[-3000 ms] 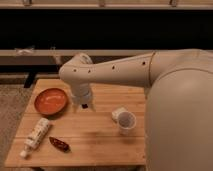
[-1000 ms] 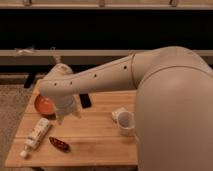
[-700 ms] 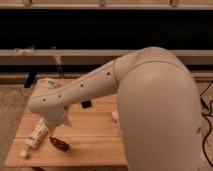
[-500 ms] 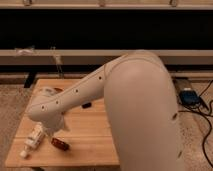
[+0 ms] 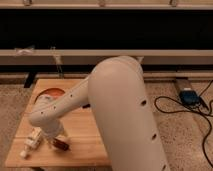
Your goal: Place the pepper in the ceramic bowl
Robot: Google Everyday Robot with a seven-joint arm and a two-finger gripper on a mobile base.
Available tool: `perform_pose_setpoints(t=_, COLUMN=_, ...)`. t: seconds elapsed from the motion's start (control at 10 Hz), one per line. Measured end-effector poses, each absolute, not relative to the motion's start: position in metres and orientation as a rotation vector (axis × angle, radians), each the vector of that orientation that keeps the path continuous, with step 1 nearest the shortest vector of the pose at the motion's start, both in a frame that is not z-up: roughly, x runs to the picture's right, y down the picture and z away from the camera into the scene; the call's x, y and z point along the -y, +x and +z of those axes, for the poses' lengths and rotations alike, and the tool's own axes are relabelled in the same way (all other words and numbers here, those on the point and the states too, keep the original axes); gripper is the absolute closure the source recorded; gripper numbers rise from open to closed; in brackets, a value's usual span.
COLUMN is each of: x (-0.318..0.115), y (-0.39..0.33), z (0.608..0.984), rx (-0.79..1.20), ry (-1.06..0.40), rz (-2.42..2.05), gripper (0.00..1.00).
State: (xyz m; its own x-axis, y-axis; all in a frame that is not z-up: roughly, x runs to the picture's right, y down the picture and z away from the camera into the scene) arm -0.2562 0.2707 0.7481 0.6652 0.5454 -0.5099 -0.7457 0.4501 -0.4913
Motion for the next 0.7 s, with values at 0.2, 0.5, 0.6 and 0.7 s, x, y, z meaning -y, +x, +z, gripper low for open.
perform_pose_setpoints(t=0.2, x=-0.278, y=-0.255, z=0.755, rx=-0.312, ry=-0.764, rz=0.787, gripper=0.35)
perform_pose_setpoints(t=0.5, x=-0.286, y=-0.255, z=0.762, rx=-0.333, ry=-0.754, rz=0.766, gripper=0.36)
perform_pose_setpoints(t=0.6, x=-0.286, y=-0.253, z=0.763, rx=-0.339, ry=-0.746, rz=0.769, gripper=0.42)
perform_pose_setpoints(t=0.7, x=-0.286, y=-0.252, z=0.765, rx=-0.346, ry=-0.739, rz=0.775, gripper=0.53)
